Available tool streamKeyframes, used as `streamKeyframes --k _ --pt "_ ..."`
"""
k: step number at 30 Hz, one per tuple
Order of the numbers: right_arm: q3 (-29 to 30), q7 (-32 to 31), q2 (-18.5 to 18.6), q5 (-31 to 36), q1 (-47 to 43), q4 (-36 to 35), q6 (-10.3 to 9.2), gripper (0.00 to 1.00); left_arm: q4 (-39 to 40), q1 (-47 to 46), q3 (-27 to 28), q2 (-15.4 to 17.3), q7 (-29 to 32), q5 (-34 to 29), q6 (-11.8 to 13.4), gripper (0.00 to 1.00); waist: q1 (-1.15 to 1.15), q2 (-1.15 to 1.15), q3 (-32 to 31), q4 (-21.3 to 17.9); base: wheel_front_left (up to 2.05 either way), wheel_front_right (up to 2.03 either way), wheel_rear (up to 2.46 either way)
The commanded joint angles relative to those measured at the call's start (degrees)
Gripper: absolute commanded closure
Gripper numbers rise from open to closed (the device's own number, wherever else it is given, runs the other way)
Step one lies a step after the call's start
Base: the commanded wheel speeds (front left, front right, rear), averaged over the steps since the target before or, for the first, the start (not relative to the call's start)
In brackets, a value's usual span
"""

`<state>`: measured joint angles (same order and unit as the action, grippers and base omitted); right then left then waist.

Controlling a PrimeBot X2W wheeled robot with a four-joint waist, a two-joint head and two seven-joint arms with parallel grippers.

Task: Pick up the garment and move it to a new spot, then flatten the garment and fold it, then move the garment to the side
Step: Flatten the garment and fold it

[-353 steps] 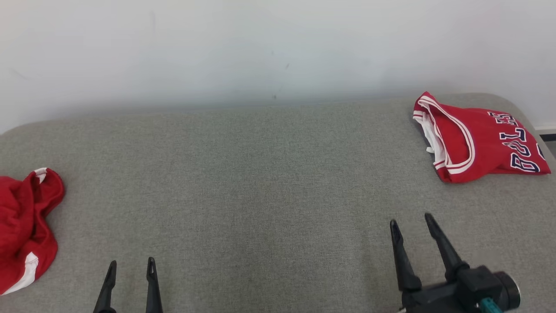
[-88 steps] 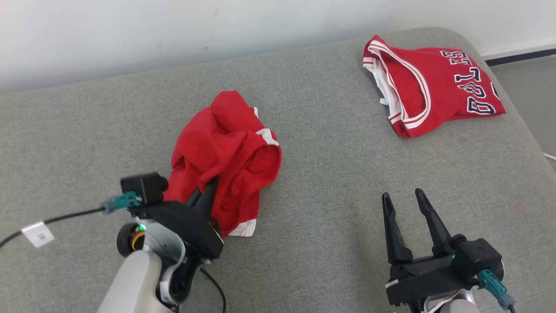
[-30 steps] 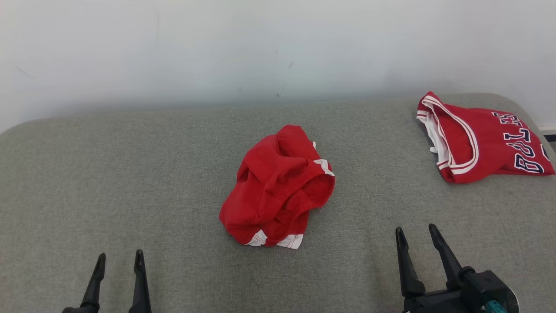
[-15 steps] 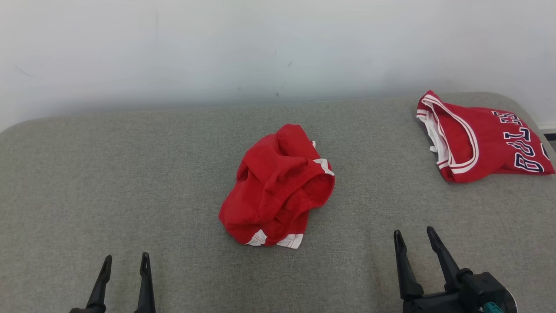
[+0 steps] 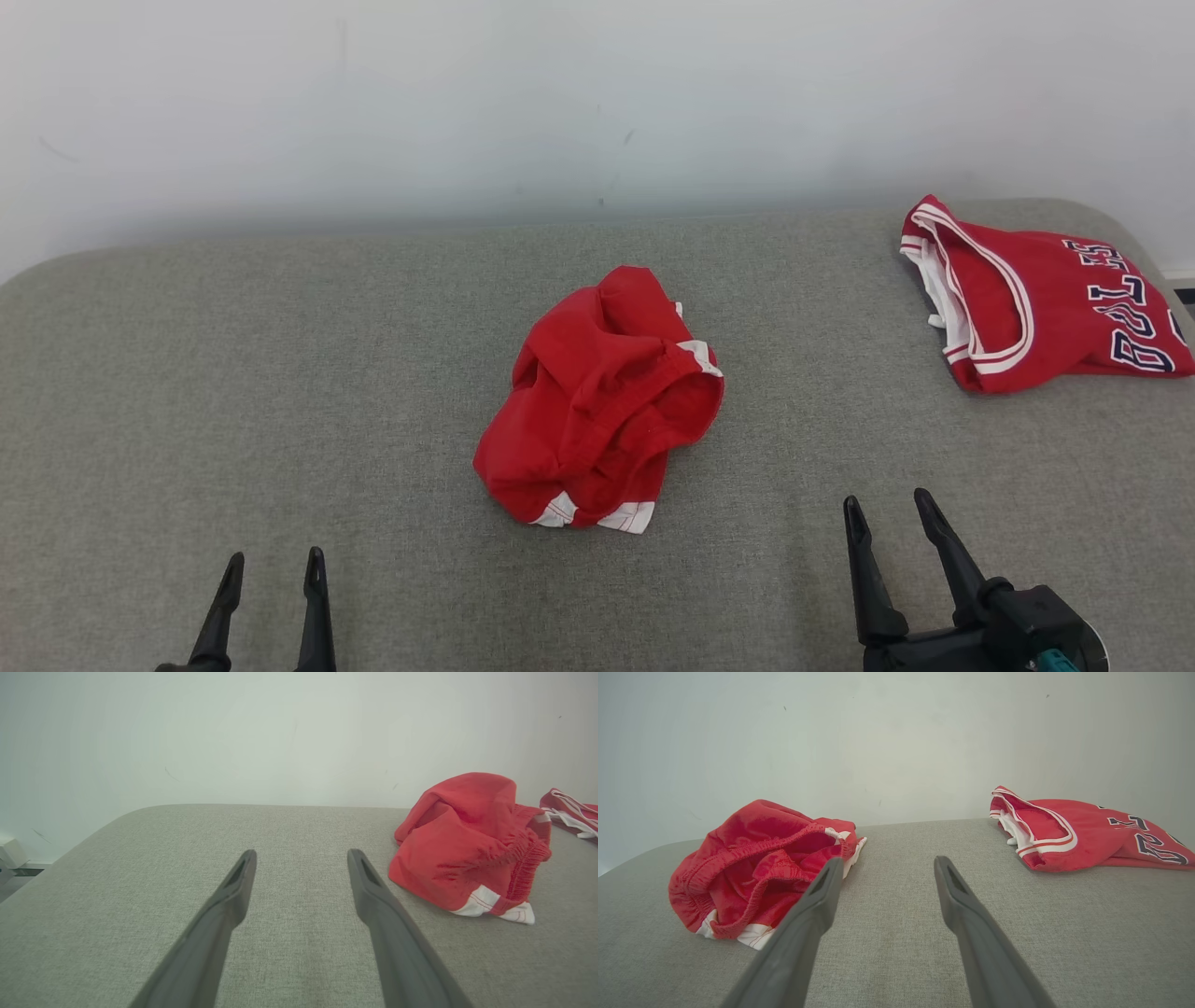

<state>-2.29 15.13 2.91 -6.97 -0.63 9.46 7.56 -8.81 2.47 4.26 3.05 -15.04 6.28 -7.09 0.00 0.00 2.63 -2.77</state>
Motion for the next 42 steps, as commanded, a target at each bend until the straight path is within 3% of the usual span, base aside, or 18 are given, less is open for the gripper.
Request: streamKeyframes --k 1,42 --pt "-0.11 0.03 -0.06 -0.11 -0.51 -0.02 -0.17 0.0 -0.06 0.84 0.2 -0.16 -0.15 -0.42 -0.19 0.0 0.0 0.0 0.01 -0.01 0.0 0.0 0.0" --pt "-0.41 0.02 -0.06 0.07 -0.58 0.17 -0.17 0.0 0.5 1.7 -0.49 -0.21 -0.15 0.61 0.24 0.0 0.0 0.0 0.27 0.09 0.0 0.0 0.0"
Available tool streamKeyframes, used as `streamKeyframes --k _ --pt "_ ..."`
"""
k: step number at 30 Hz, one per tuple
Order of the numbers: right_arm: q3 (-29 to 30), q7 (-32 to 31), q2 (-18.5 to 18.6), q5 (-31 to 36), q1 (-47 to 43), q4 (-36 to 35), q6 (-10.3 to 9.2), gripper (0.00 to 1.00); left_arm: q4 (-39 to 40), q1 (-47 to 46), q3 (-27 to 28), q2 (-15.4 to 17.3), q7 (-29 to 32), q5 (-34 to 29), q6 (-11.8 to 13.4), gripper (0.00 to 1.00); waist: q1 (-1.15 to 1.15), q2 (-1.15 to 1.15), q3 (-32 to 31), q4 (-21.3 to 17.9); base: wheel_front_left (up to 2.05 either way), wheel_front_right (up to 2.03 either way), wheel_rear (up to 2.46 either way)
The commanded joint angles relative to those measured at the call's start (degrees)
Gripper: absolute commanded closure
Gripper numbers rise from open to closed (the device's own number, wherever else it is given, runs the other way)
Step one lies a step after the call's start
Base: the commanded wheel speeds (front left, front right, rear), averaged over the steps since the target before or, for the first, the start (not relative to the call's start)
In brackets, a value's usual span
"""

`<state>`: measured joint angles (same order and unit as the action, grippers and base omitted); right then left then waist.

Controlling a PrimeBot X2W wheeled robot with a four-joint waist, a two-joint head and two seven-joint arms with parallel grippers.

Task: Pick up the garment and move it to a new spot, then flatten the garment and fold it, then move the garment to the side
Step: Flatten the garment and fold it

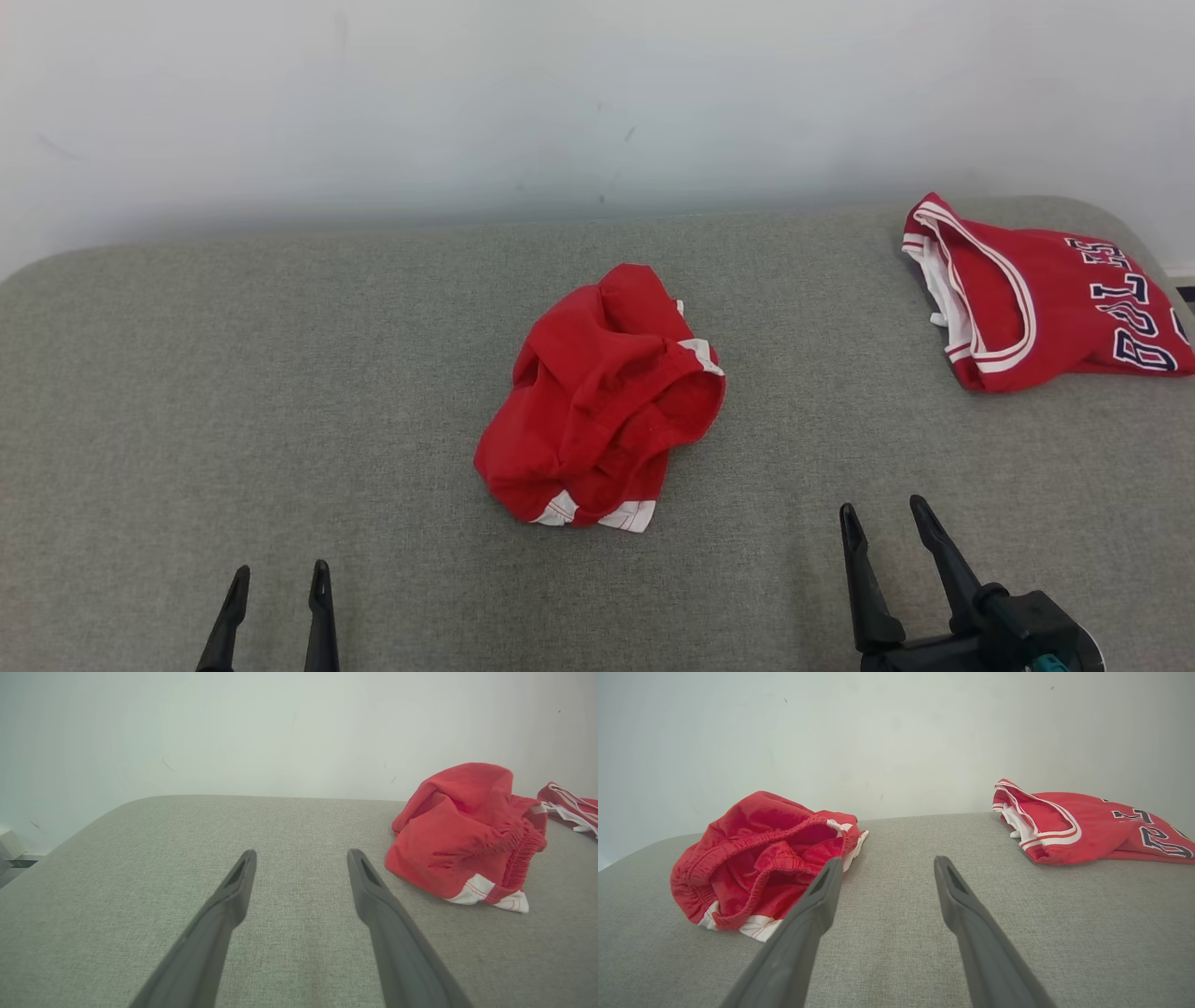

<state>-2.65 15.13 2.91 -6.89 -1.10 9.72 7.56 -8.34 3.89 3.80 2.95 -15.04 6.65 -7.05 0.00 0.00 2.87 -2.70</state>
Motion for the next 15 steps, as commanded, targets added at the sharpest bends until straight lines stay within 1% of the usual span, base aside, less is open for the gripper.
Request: streamKeyframes --k 1,10,15 --pt "-0.05 0.03 -0.06 -0.03 -0.12 -0.1 -0.17 0.0 0.02 0.31 -0.05 -0.11 -0.15 0.26 0.19 0.0 0.0 0.0 0.06 0.05 0.0 0.0 0.0" --pt "-0.07 0.02 -0.06 -0.05 0.34 -0.04 -0.17 0.0 -0.43 -0.87 -0.42 -0.11 -0.15 0.51 0.13 0.0 0.0 0.0 0.35 0.04 0.0 0.0 0.0" --pt "-0.65 0.02 -0.06 -0.35 1.34 0.0 -0.17 0.0 -1.14 -4.71 -2.93 0.0 -0.15 -0.67 -0.27 0.0 0.0 0.0 1.28 -0.44 0.0 0.0 0.0"
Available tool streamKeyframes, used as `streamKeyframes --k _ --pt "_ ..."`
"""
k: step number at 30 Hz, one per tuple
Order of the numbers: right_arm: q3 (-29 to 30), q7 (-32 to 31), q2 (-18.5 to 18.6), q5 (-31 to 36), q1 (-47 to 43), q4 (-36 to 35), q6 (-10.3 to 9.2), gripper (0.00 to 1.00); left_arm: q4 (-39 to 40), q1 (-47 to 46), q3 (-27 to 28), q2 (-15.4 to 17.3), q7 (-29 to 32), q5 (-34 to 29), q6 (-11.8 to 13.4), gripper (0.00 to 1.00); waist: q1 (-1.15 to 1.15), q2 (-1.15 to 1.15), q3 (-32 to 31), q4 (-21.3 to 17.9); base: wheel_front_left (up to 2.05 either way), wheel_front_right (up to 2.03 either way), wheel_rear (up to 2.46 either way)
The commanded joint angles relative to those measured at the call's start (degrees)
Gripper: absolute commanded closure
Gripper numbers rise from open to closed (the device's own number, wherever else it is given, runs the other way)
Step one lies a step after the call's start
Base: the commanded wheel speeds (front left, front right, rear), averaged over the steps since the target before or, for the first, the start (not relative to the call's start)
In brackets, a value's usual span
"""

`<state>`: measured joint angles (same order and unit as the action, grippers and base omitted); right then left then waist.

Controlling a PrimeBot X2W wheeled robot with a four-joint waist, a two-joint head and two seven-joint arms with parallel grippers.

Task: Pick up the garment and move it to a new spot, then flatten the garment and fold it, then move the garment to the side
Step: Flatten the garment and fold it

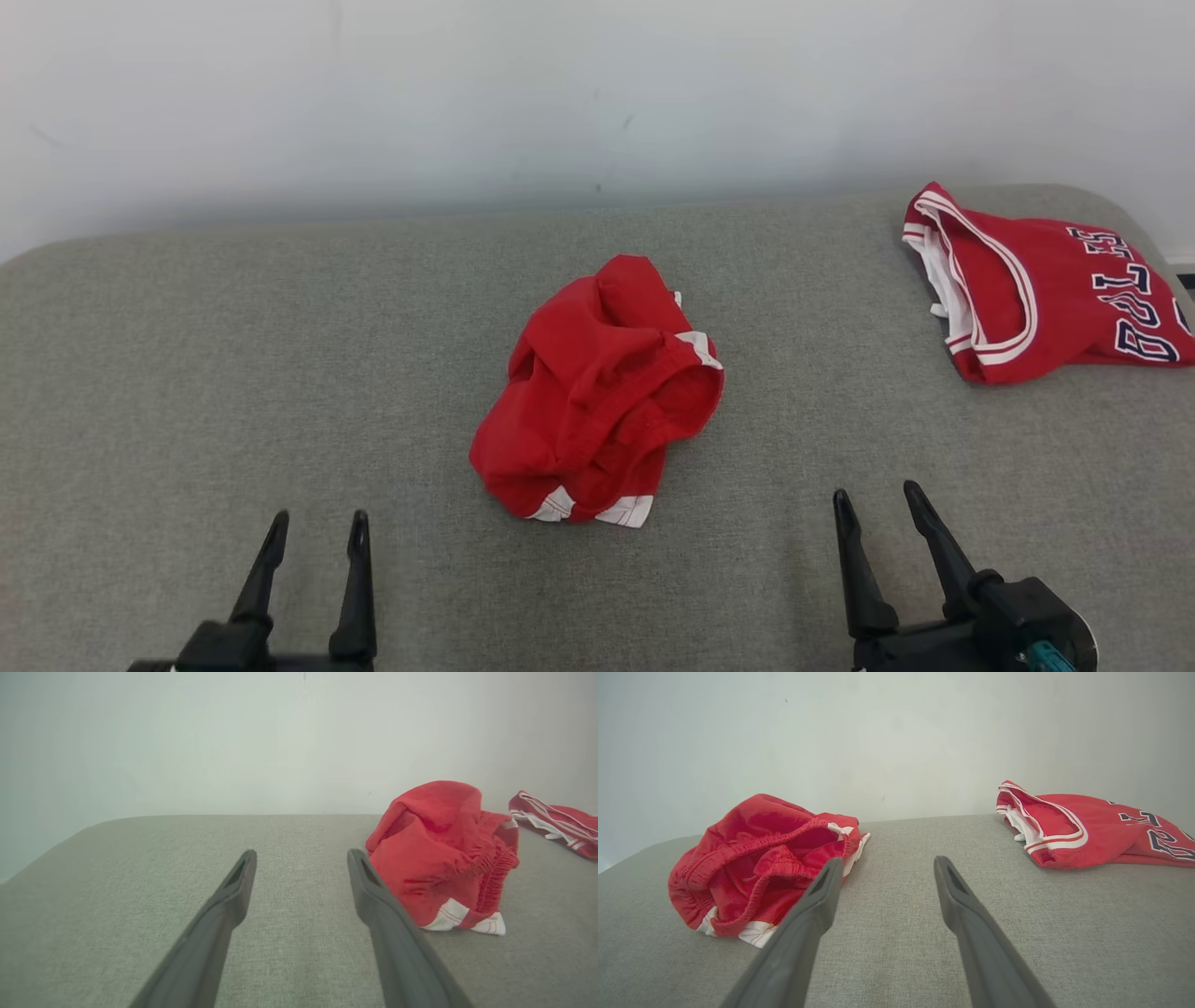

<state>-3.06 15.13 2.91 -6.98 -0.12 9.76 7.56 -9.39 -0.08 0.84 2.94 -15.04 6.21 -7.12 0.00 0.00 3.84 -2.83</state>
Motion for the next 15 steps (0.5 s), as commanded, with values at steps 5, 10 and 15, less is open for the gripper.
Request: streamKeyframes --k 5,10,15 --pt "-0.58 0.03 -0.06 -1.09 1.7 -0.15 -0.17 0.0 -1.34 -6.37 -3.35 0.65 -0.15 -0.08 -0.45 0.0 0.0 0.0 1.81 -2.0 0.0 0.0 0.0" --pt "-0.71 0.02 -0.06 -2.1 2.68 -0.03 -0.17 0.0 -3.45 -11.48 -9.65 2.34 -0.15 1.03 -0.32 0.0 0.0 0.0 3.5 -4.36 0.0 0.0 0.0" --pt "-0.67 0.03 -0.07 -3.08 3.49 -0.11 -0.17 0.0 -5.71 -14.72 -15.77 4.0 -0.15 1.94 -0.33 0.0 0.0 0.0 5.09 -6.83 0.0 0.0 0.0"
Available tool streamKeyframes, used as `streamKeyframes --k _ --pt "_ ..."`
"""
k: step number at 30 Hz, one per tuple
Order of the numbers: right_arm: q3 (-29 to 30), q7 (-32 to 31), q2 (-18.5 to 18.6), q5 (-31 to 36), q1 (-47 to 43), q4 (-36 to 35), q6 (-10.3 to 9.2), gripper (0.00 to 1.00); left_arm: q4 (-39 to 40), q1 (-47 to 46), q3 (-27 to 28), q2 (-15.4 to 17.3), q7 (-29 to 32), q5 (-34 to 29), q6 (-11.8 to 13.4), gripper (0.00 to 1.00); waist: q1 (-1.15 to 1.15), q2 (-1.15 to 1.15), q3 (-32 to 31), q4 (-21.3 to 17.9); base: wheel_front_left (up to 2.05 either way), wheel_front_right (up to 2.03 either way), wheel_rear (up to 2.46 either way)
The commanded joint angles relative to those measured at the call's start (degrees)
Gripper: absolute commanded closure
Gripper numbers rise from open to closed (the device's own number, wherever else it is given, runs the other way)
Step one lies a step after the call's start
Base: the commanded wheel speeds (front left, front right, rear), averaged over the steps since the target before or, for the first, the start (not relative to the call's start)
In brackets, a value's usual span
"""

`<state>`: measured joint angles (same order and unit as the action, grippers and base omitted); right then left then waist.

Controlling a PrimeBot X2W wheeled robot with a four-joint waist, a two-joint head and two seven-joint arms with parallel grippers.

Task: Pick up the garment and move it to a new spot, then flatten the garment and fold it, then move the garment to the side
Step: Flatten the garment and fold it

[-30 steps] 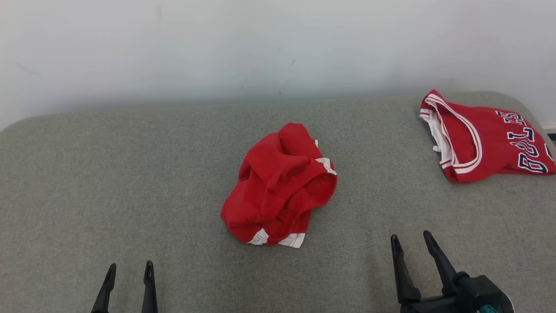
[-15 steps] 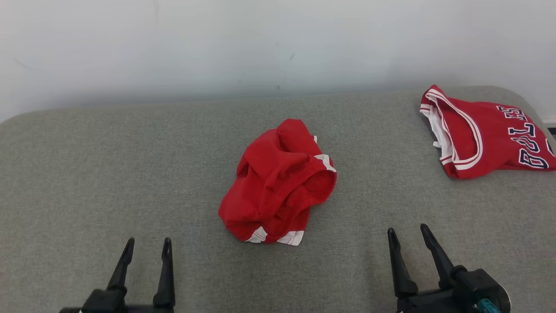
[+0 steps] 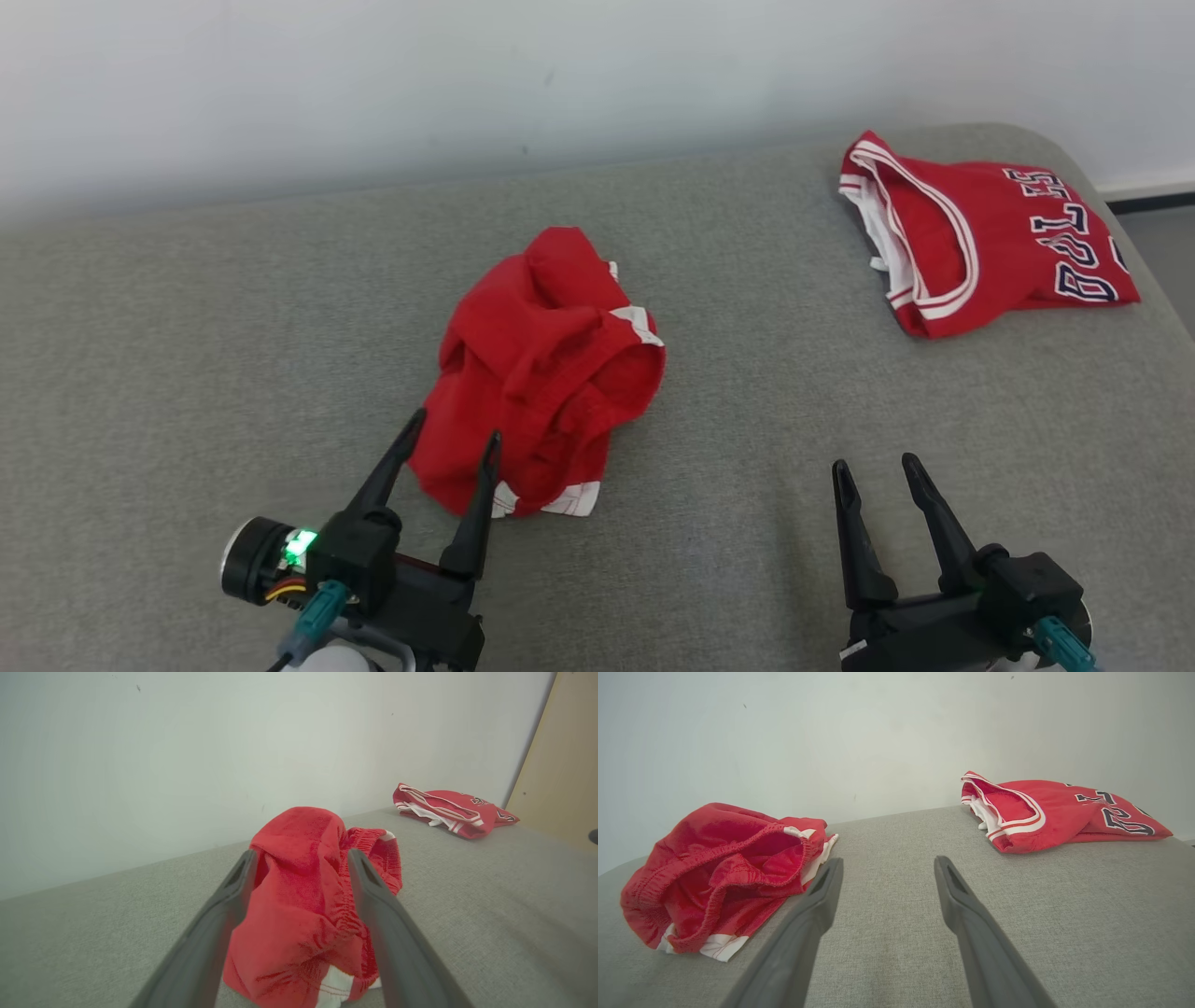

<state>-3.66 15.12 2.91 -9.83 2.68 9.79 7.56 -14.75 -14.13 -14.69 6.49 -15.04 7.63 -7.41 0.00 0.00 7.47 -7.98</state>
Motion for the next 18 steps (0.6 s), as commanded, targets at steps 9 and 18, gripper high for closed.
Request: streamKeyframes --k 9,18 --pt "0.27 0.03 -0.08 -1.21 1.27 -0.24 -0.17 0.0 -7.4 -3.88 -3.17 1.95 -0.15 -0.58 0.0 0.0 0.0 0.0 3.16 -5.2 0.0 0.0 0.0" --pt "0.21 0.04 -0.07 -1.59 1.56 -0.08 -0.17 0.0 -12.8 -6.8 -3.04 1.11 -0.15 -0.59 0.02 1.0 0.0 0.0 3.23 -6.53 0.0 0.0 0.0"
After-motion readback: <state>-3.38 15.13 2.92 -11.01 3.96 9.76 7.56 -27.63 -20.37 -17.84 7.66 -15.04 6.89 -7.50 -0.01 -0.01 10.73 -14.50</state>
